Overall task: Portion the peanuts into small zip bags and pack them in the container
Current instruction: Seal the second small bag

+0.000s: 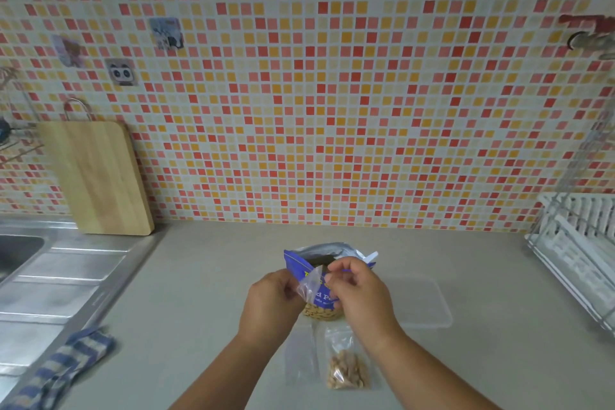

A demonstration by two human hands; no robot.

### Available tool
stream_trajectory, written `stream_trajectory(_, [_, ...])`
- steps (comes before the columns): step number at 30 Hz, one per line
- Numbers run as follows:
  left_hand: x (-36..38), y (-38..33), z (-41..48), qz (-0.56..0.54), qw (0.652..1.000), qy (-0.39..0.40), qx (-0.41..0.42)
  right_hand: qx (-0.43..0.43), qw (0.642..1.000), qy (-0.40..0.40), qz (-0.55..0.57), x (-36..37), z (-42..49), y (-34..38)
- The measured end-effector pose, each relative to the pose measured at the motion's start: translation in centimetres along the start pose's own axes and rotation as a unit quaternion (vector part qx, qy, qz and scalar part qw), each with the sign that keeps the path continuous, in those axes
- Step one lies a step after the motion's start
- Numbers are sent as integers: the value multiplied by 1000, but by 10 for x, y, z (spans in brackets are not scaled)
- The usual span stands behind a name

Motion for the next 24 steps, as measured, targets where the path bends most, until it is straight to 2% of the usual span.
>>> stream_trajectory(5, [0, -1, 0, 12, 1000, 3, 3, -5, 998, 53, -17, 8, -2, 1])
stream_trajectory(14, [-1, -13, -5, 111, 990, -28, 79, 2, 990, 102, -97, 12, 1, 1])
stream_trajectory(17, [4, -17, -7, 104, 985, 4, 137, -40, 978, 131, -160, 8, 4, 9])
stream_trajectory(20, [14, -23, -10, 112, 972, 64, 199, -59, 957, 196, -205, 11, 4, 14])
stream_trajectory(24, [7, -30, -8, 63, 975, 62, 202, -64, 944, 233, -226, 15, 5, 18])
Point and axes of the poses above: each hand's wrist, its own z-axis towards the middle knuckle, its own x-axis out of the palm, y = z × x, the point moved 7 cm from there along z, towards the middle knuckle, and after that the axes turned 12 degrees about -x, right-handed, at the moved point
